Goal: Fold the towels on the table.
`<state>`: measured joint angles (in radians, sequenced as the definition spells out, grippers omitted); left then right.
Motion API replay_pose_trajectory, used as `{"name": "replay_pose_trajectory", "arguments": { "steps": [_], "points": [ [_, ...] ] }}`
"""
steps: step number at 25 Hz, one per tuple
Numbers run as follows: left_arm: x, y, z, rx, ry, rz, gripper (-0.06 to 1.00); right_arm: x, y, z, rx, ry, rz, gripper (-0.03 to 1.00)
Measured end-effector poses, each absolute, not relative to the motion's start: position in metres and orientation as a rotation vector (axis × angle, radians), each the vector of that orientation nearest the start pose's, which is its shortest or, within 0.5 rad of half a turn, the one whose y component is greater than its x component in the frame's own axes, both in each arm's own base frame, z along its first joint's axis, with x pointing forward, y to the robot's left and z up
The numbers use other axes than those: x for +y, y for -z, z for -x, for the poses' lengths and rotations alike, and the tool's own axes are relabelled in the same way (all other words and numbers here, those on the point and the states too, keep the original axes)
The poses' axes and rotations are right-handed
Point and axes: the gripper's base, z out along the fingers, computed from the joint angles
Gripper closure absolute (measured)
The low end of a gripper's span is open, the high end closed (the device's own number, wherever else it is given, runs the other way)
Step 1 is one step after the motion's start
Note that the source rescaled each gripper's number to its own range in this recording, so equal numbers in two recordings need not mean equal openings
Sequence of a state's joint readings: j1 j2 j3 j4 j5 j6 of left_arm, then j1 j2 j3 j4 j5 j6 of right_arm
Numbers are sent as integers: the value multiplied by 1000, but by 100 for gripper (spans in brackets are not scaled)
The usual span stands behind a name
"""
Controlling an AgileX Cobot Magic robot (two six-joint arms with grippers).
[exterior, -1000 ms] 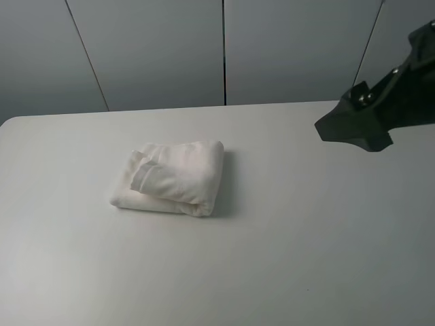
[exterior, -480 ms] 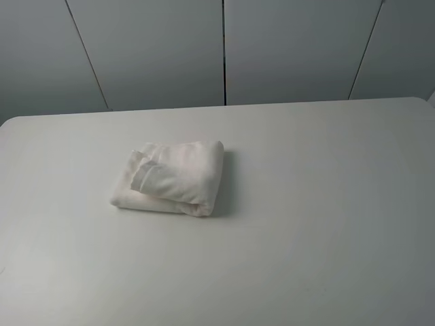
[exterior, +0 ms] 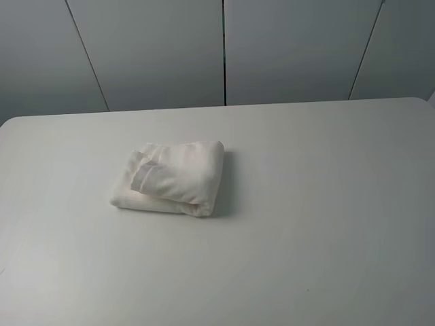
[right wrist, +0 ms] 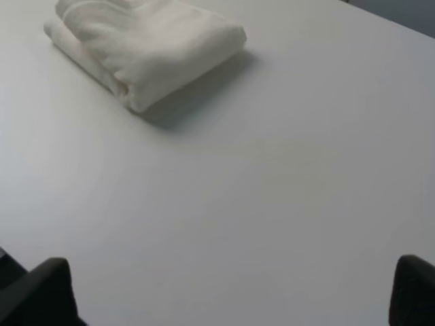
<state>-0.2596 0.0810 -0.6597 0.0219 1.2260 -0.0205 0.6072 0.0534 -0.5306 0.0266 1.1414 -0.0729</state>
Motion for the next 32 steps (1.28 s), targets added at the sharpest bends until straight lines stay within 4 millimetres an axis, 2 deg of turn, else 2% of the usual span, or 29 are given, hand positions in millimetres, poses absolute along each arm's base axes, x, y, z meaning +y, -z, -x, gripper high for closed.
{"name": "replay_pose_trajectory", "arguments": {
  "steps": [3,7,13,25,32],
  "points": [
    [7,-296,24,2092,157,-249,-6,-3,-280,9,1990,-351,732,-3],
    [5,-282,18,2124,162,-260,-6,-3,-279,10,1974,-347,738,-3],
    [2,-278,8,2055,164,-261,-6,-2,-278,9,1961,-338,753,-3],
    [2,-278,7,2048,160,-267,-6,-2,-278,8,1949,-335,760,-3],
    [1,-278,7,2055,110,-184,-6,-1,-278,9,1997,-227,579,-3]
  ]
}}
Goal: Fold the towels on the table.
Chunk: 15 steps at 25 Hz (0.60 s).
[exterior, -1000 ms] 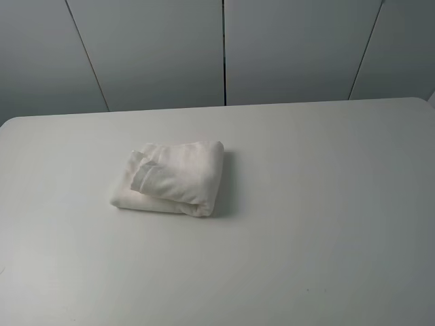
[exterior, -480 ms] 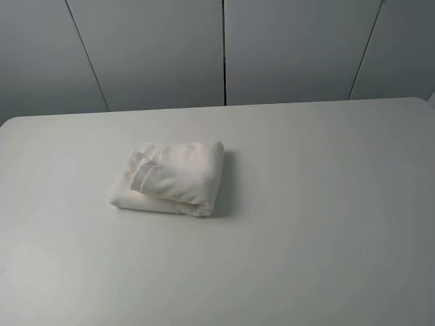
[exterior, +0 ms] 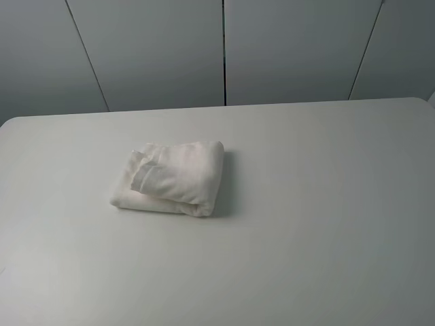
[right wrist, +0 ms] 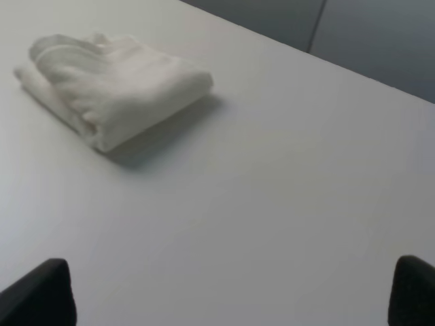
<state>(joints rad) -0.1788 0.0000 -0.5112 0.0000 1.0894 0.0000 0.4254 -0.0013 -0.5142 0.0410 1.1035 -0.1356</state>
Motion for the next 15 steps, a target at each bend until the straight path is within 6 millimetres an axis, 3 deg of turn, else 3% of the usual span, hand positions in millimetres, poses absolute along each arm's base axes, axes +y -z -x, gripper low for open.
{"name": "replay_pose_trajectory", "arguments": {
  "steps": [7,15],
  "points": [
    [0,-278,7,2061,33,-55,-6,2,-278,9,2057,-26,240,-3],
    [0,-278,7,2061,33,-55,-6,0,-278,9,2062,19,182,-3]
  ]
}}
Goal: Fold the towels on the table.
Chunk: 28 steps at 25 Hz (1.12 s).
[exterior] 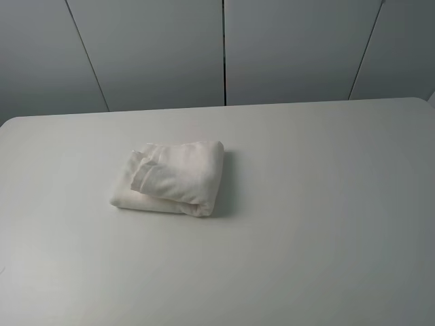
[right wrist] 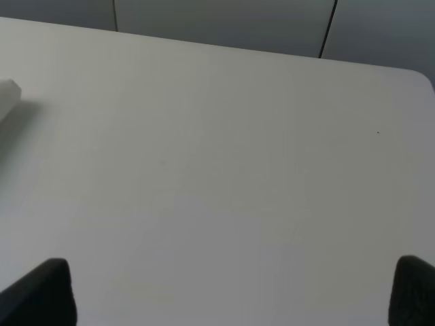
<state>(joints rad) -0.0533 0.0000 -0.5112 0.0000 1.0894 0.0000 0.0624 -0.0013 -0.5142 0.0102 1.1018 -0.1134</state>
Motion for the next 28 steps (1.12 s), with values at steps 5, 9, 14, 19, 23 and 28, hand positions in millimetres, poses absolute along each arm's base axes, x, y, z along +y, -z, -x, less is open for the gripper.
{"name": "replay_pose_trajectory", "arguments": {
  "steps": [5,9,14,19,23,28],
  "points": [
    [0,-278,7,2061,33,-55,-6,0,-278,8,2060,17,178,-3],
    [0,-278,7,2061,33,-55,-6,1,-278,8,2059,13,181,-3],
    [0,-278,7,2061,33,-55,-6,1,-278,8,2059,10,183,-3],
    [2,-278,7,2061,23,-41,-6,1,-278,8,2059,11,186,-3],
    [2,-278,7,2062,27,-36,-6,1,-278,8,2059,11,186,-3],
    [2,-278,7,2062,28,-33,-6,1,-278,8,2059,11,186,-3]
  ]
}}
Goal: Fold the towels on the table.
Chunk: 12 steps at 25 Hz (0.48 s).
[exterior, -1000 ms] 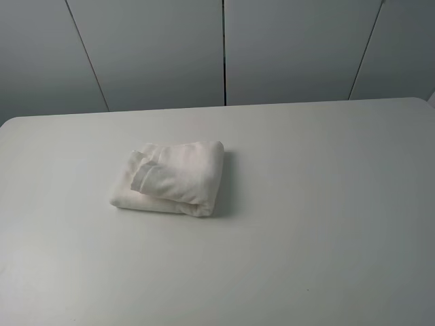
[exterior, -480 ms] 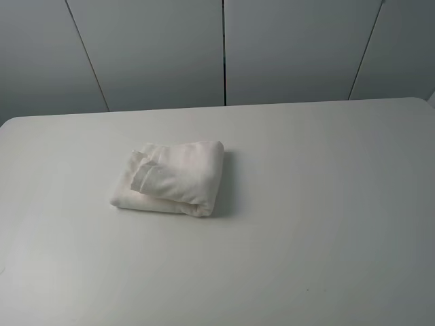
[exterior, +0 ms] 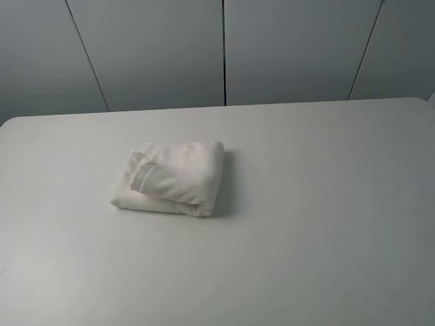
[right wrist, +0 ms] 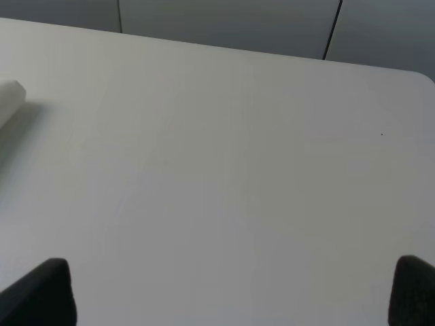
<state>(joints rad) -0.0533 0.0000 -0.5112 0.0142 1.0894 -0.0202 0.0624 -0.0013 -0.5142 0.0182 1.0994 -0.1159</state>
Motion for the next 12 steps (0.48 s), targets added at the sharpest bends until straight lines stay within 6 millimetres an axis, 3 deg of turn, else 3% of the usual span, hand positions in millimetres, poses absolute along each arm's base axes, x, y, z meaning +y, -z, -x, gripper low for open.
{"name": "replay_pose_trajectory", "arguments": {
  "steps": [12],
  "points": [
    [2,-278,7,2062,28,-33,-6,1,-278,8,2059,11,186,-3]
  ]
}}
